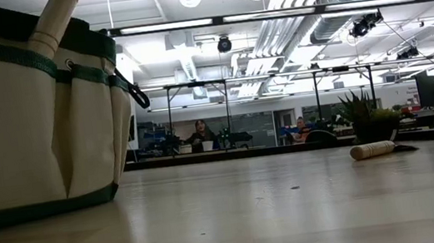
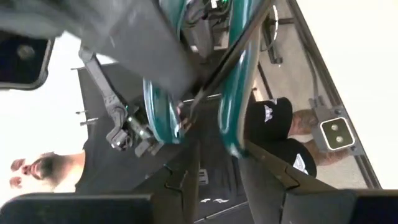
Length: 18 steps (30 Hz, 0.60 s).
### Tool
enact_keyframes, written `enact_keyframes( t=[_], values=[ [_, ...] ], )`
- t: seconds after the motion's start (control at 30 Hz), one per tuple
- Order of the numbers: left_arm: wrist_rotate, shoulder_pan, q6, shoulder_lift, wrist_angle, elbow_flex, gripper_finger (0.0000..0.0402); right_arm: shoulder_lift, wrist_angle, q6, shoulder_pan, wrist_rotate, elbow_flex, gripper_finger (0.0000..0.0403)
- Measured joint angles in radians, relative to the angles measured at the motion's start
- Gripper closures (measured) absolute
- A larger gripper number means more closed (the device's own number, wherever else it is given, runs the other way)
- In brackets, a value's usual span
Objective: Pick & Place Garden tools in Gardening bag
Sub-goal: Put the shear scissor into the gardening bag
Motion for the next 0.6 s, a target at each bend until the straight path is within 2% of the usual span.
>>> enact_keyframes(
  t=[0.23,0.37,0.6],
  values=[
    [-0.081,0.001,-0.082,-0.043,-0.115,0.0,0.0332,-0.004,0.002,-0.006,0.003,-0.041,0.0,0.03],
    [-0.093,0.001,-0.168,-0.071,-0.21,0.0,0.0332,-0.012,-0.009,-0.033,0.003,-0.063,0.0,0.03],
    [-0.109,0.0,-0.308,-0.135,-0.311,-0.011,0.0332,-0.095,-0.19,-0.203,0.005,0.045,0.001,0.03]
  ],
)
